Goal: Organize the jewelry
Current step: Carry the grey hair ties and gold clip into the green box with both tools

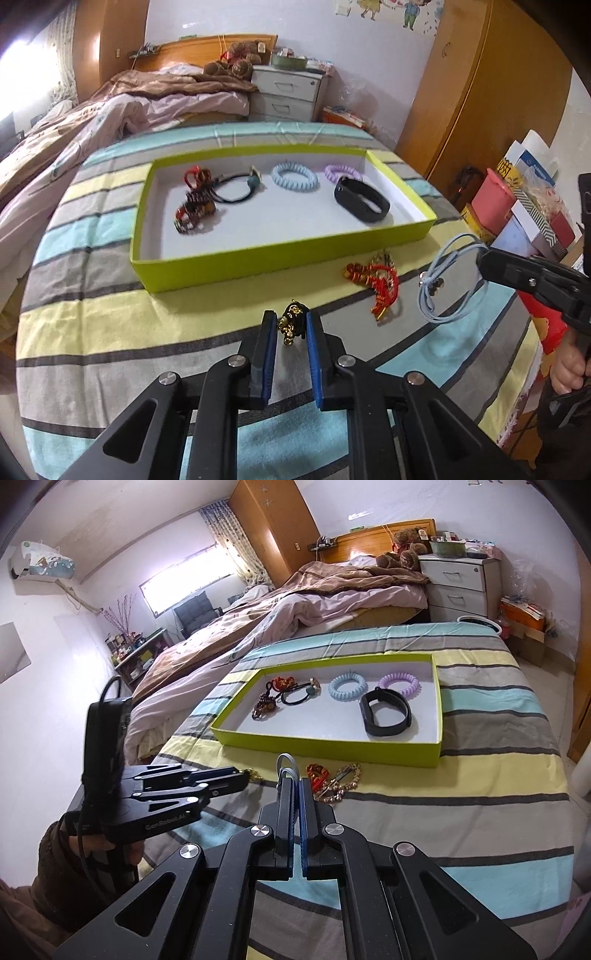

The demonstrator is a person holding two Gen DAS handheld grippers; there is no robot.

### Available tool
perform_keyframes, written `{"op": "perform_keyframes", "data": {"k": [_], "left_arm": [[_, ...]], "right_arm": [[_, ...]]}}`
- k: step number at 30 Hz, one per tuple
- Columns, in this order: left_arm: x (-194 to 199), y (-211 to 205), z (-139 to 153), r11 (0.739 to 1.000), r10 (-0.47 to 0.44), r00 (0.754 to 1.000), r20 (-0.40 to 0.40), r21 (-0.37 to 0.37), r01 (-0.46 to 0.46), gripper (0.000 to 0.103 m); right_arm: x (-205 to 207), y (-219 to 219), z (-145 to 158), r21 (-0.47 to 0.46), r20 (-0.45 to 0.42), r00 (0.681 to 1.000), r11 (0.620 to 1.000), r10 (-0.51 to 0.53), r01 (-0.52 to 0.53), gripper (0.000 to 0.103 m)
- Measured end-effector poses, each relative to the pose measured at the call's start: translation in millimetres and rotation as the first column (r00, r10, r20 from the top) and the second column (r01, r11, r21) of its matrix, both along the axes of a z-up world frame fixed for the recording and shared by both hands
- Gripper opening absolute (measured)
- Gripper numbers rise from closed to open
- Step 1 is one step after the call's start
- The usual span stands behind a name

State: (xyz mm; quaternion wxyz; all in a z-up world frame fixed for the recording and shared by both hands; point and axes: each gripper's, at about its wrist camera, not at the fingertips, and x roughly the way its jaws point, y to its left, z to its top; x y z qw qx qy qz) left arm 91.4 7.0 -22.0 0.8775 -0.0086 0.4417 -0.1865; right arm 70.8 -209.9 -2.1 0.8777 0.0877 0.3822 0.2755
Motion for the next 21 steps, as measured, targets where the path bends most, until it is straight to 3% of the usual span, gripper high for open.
{"op": "perform_keyframes", "data": {"k": [10, 21], "left_arm": [[9, 20, 27, 0.999, 0.051, 0.997, 0.057, -0.011, -0.051, 0.016], [43, 36, 31, 0.995, 0.098, 0.994, 0.056, -0.019, -0.097, 0.016]], "right_arm": [[23, 3, 17, -0.009, 0.039, 0.999, 1.000, -0.012, 0.012, 0.002], [78, 26, 17, -0.058, 0.031, 0.999, 0.998, -0.015, 0.017, 0.002]]}}
